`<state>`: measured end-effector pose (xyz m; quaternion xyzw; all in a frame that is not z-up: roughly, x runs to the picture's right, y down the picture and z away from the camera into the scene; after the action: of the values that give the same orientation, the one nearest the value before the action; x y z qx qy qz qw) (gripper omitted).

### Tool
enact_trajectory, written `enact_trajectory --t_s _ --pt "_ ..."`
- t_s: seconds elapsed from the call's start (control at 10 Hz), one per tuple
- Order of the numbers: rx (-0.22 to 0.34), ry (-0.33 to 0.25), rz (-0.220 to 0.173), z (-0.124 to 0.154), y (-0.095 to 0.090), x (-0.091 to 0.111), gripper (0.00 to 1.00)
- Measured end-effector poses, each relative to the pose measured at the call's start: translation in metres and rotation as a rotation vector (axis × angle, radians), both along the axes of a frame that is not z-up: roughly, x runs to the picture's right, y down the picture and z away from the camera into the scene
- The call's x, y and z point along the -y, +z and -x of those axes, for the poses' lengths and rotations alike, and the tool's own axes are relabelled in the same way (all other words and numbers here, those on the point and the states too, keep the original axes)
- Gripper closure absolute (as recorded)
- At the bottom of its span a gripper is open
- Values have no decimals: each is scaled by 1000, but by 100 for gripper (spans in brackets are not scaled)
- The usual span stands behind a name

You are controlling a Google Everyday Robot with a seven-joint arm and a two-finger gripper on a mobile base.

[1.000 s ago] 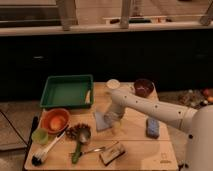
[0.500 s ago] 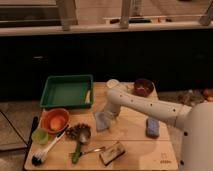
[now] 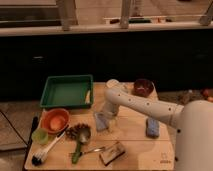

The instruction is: Wipe table surface with towel

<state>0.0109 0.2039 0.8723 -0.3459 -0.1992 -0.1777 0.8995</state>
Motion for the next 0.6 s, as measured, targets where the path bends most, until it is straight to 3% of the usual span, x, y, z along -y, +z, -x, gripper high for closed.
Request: enact_trajectory --t_s 0.3,0.6 --pt "2 -9 1 0 -5 4 99" --pt "-2 -8 6 -3 -6 3 100"
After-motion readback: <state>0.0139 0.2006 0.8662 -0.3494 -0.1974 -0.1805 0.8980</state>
